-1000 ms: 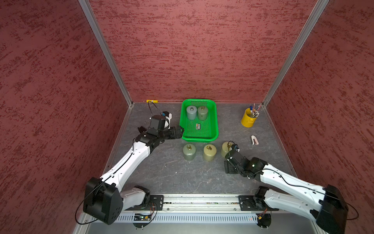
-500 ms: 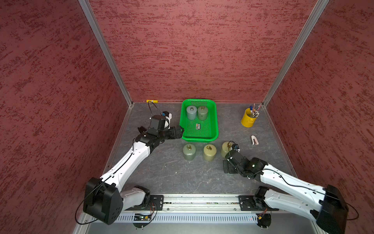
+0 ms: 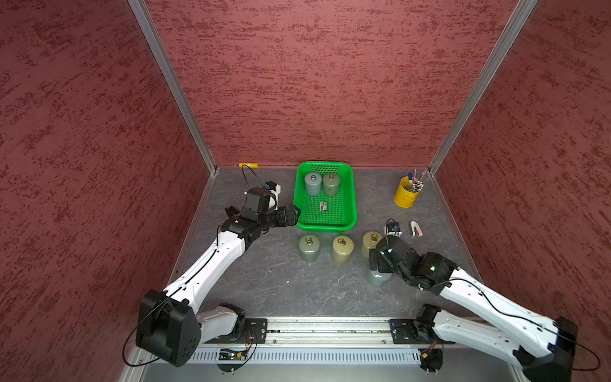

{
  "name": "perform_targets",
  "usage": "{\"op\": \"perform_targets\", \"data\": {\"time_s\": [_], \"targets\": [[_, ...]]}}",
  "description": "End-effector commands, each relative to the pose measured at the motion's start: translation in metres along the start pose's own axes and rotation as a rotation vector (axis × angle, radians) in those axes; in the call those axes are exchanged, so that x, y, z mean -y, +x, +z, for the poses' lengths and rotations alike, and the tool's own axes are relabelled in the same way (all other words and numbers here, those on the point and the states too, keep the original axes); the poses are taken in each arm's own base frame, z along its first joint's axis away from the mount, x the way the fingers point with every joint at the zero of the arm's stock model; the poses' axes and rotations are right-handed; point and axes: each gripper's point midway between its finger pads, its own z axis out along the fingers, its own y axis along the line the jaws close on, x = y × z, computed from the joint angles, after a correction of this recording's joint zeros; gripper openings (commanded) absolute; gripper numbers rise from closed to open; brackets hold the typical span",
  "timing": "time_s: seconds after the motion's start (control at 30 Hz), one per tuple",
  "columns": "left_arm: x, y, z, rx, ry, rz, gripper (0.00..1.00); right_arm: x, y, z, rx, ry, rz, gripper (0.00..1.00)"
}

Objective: Take the tea canister out of the basket
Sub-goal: Place the tea canister at the center of the board.

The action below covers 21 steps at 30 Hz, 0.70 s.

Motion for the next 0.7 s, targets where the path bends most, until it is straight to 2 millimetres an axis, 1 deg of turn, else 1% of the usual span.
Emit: {"op": "perform_targets", "data": {"time_s": [0.0,0.1,0.13,0.17,0.23,0.27,0.4,0.5,0.53,0.67], "targets": [[0.013,-0.018,-0.005,0.047,0.039,0.014,1.00,0.002,-0.028,-0.018,0.077,0.031,-0.084,0.99],[0.012,-0.018,-0.003,0.046,0.037,0.015,1.00,-0.019,-0.056,-0.022,0.111,-0.002,-0.192,0.99],[0.012,-0.019,-0.002,0.045,0.037,0.014,1.00,-0.028,-0.065,-0.020,0.109,-0.017,-0.231,0.99],[0.013,-0.019,-0.002,0.043,0.037,0.013,1.00,-0.040,-0.072,-0.018,0.097,-0.055,-0.271,0.99],[0.013,-0.020,-0.003,0.047,0.035,0.015,1.00,-0.069,-0.080,-0.014,0.038,-0.193,-0.356,0.99],[0.012,-0.020,-0.003,0.050,0.032,0.014,1.00,-0.079,-0.088,-0.014,0.022,-0.239,-0.378,0.99],[0.008,-0.020,-0.005,0.047,0.020,0.012,1.00,-0.099,-0.127,0.000,0.050,-0.293,-0.438,0.99],[0.004,-0.019,-0.005,0.044,0.010,0.004,1.00,-0.110,-0.157,0.018,0.064,-0.343,-0.450,0.99],[0.003,-0.018,-0.005,0.043,0.008,0.000,1.00,-0.115,-0.162,0.035,0.044,-0.347,-0.459,0.99],[-0.001,-0.016,-0.003,0.036,0.004,-0.006,1.00,-0.133,-0.192,0.073,0.045,-0.347,-0.491,0.99]]}}
